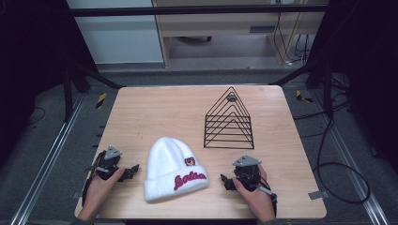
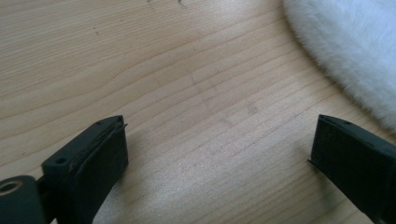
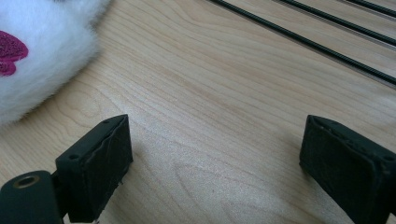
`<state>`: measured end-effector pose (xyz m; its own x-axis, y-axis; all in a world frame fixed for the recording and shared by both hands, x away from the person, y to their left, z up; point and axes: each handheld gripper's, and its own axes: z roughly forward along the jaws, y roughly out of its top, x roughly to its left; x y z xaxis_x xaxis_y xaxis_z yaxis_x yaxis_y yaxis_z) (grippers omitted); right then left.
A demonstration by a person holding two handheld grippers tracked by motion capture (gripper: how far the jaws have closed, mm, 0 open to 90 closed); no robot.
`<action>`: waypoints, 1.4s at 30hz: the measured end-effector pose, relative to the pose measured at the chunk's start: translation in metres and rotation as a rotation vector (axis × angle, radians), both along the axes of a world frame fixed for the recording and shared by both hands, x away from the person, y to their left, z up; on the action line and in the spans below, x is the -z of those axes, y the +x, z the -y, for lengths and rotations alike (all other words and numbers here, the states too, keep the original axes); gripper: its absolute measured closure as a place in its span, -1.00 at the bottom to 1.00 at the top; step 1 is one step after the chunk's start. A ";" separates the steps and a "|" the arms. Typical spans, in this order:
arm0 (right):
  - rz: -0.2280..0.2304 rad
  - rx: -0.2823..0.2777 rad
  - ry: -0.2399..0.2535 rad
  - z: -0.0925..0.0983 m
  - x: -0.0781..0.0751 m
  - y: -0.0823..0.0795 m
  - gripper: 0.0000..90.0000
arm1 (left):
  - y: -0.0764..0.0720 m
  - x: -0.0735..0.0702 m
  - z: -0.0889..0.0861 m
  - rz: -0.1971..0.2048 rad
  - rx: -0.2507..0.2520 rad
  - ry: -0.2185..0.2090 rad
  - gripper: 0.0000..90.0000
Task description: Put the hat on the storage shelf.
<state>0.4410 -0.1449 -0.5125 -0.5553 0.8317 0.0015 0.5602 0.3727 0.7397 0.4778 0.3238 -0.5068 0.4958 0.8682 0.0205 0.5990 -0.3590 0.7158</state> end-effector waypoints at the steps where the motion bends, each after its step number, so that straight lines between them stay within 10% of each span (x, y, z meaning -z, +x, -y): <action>1: 0.000 0.000 0.000 0.000 0.000 0.000 -0.79 | 0.001 -0.001 0.001 -0.007 0.006 0.002 -0.90; 14: 0.000 0.000 0.000 0.000 0.000 0.000 -0.79 | 0.023 -0.040 0.022 -0.020 0.091 0.004 -0.81; 21: 0.001 0.000 0.000 0.000 0.000 0.000 -0.79 | 0.046 -0.069 0.060 -0.059 0.200 0.066 -0.74; 29: 0.002 -0.002 -0.001 0.000 0.000 0.000 -0.79 | 0.078 -0.069 0.096 -0.101 0.254 0.103 -0.59; 42: 0.002 -0.003 -0.002 0.000 0.000 0.000 -0.79 | 0.099 -0.049 0.104 -0.156 0.241 0.139 -0.29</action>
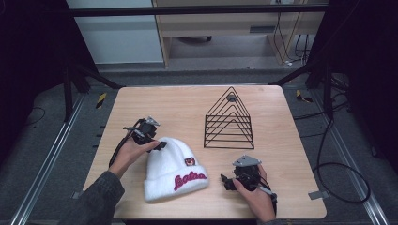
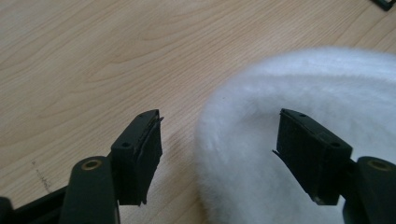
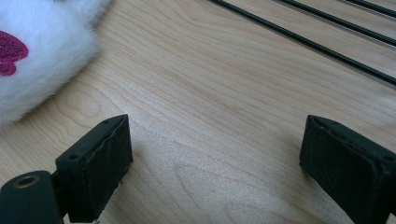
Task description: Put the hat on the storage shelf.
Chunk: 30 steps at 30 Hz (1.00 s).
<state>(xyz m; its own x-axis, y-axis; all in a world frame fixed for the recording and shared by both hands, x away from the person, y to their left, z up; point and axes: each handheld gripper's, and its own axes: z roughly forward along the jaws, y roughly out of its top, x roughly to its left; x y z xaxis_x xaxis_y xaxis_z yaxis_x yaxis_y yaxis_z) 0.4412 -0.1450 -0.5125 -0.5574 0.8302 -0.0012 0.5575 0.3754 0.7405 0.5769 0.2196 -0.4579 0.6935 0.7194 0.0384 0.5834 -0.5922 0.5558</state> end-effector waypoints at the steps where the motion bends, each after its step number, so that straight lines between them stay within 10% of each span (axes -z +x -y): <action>1: -0.002 0.002 0.001 0.000 0.000 0.000 -0.79 | 0.001 0.003 0.000 -0.016 -0.005 -0.001 -0.26; 14: 0.000 0.000 0.000 0.000 0.000 0.000 -0.79 | 0.004 0.013 0.005 -0.073 0.018 0.026 -0.10; 30: -0.002 0.003 -0.002 -0.001 0.000 0.000 -0.79 | 0.000 0.016 0.002 -0.145 0.005 -0.067 0.59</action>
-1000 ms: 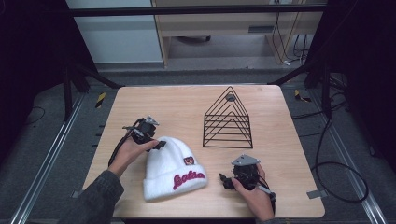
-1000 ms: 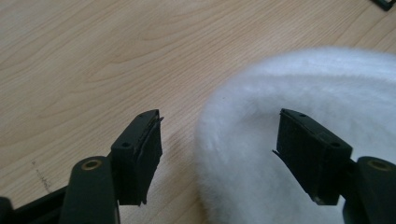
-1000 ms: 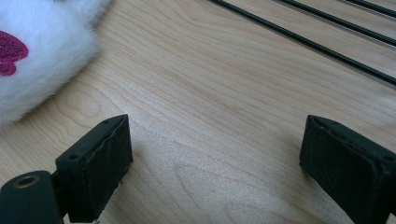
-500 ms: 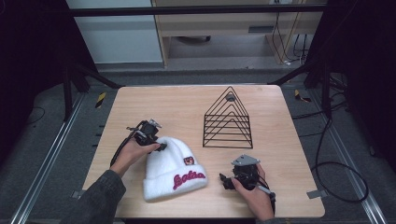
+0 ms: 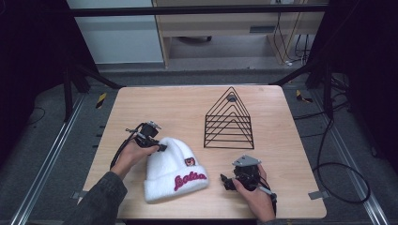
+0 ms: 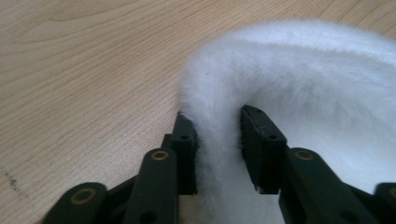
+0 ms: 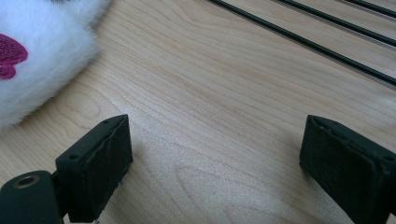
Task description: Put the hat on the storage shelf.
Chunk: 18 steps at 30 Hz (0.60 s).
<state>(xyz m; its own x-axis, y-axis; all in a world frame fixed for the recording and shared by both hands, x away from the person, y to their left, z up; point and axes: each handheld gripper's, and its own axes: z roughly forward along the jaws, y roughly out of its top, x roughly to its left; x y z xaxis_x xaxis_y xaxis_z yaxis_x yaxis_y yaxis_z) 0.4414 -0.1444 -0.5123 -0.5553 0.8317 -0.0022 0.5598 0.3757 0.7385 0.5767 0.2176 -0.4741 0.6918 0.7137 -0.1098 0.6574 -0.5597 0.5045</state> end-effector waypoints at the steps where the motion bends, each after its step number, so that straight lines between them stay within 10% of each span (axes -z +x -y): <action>1: 0.001 0.000 0.001 0.000 0.000 0.000 -0.79 | -0.001 -0.001 0.001 0.009 0.003 0.004 0.59; 9: 0.001 -0.001 0.002 0.000 0.000 0.000 -0.79 | -0.016 -0.012 0.003 0.092 0.018 0.036 0.85; 18: 0.000 0.000 0.001 0.000 0.000 0.000 -0.79 | -0.054 -0.061 0.011 0.268 0.063 -0.011 0.86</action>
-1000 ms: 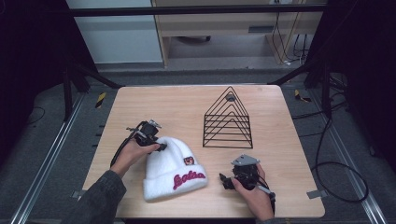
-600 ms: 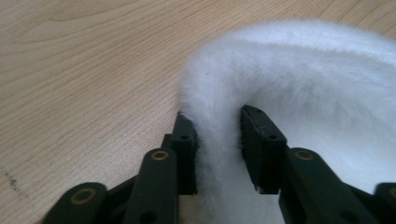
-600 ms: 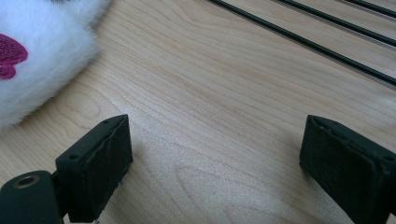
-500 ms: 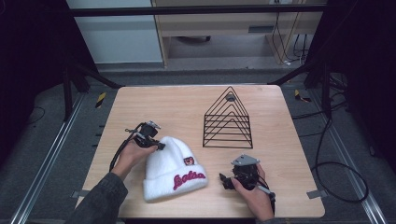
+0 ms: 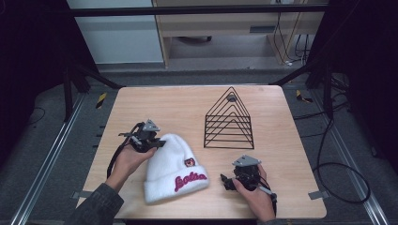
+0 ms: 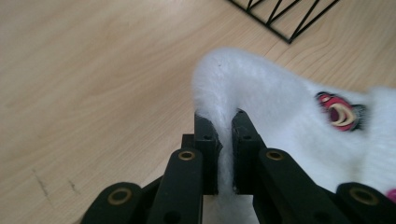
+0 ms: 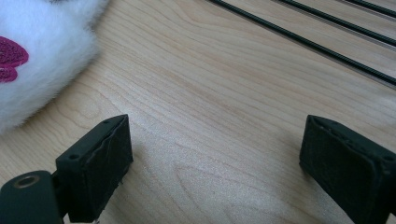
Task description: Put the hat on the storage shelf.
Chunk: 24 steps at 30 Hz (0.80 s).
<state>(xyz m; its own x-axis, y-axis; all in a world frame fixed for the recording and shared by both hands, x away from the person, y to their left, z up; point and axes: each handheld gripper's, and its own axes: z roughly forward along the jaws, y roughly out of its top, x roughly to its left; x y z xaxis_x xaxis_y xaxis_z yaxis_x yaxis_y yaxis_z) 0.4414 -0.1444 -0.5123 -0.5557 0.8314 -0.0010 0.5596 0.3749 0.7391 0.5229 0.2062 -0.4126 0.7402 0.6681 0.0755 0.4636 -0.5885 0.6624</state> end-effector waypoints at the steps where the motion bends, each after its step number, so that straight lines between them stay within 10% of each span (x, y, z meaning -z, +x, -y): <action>1: 0.000 0.000 0.000 0.000 0.000 0.000 -0.79 | -0.004 -0.007 0.001 0.016 0.011 -0.003 0.86; 12: 0.025 -0.015 0.013 0.003 -0.003 -0.003 -0.74 | -0.046 -0.066 0.011 0.196 0.085 -0.059 0.87; 24: 0.144 -0.048 0.042 -0.003 -0.043 -0.013 -0.63 | -0.051 -0.111 0.013 0.300 0.097 -0.075 0.87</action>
